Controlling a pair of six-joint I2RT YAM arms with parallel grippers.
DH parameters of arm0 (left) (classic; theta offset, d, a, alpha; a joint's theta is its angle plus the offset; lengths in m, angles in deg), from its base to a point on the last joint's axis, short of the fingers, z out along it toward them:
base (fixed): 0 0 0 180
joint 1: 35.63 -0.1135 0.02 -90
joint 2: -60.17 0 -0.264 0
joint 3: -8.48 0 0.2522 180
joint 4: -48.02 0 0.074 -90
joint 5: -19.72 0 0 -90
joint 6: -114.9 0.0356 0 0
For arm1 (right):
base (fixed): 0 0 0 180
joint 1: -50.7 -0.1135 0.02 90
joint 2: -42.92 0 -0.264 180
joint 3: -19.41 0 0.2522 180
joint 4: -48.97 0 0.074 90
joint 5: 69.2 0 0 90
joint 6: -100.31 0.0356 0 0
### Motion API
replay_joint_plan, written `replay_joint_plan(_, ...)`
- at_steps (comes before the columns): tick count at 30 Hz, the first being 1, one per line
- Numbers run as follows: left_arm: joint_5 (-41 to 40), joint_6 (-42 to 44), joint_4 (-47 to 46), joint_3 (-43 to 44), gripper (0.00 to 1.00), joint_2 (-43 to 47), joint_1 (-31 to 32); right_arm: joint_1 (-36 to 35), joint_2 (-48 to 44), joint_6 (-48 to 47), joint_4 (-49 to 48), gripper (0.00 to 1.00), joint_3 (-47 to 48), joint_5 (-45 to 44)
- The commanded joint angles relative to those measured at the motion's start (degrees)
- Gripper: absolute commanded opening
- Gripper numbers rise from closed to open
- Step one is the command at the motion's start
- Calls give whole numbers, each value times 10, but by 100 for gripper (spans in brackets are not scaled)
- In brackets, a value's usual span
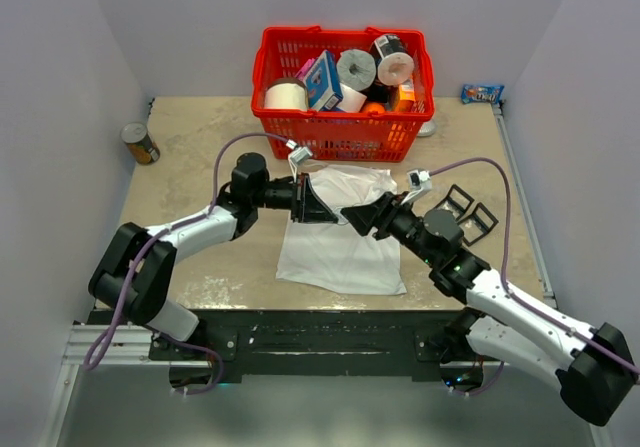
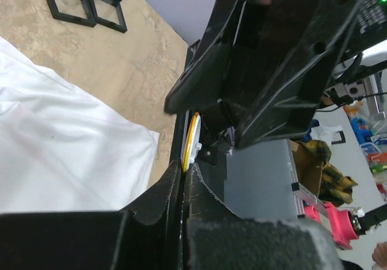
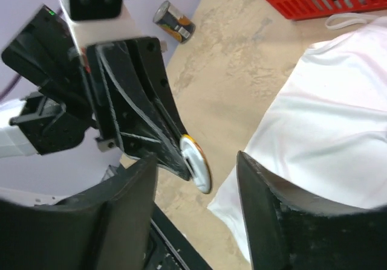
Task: Pin the brooch onto the clothing
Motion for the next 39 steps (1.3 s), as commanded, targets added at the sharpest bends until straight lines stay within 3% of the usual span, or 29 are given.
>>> replay_joint_plan(1, 43, 70, 57, 41, 0, -8, 1, 3, -54, -83, 125, 69, 68, -35)
replay_joint_plan(3, 47, 105, 124, 55, 0, -9, 2, 3, -64, -122, 196, 75, 102, -30)
replay_joint_plan(8, 79, 222, 258, 104, 0, -8, 12, 4, -49, -191, 315, 76, 173, 14)
replay_joint_plan(12, 105, 262, 288, 115, 0, -2, 27, 5, -12, -237, 383, 72, 216, 110)
replay_joint_plan(19, 101, 308, 343, 128, 0, -2, 37, 5, -3, -245, 385, 61, 207, 206)
replay_joint_plan(39, 114, 356, 386, 139, 0, 3, 55, 5, 32, -272, 365, 36, 196, 209)
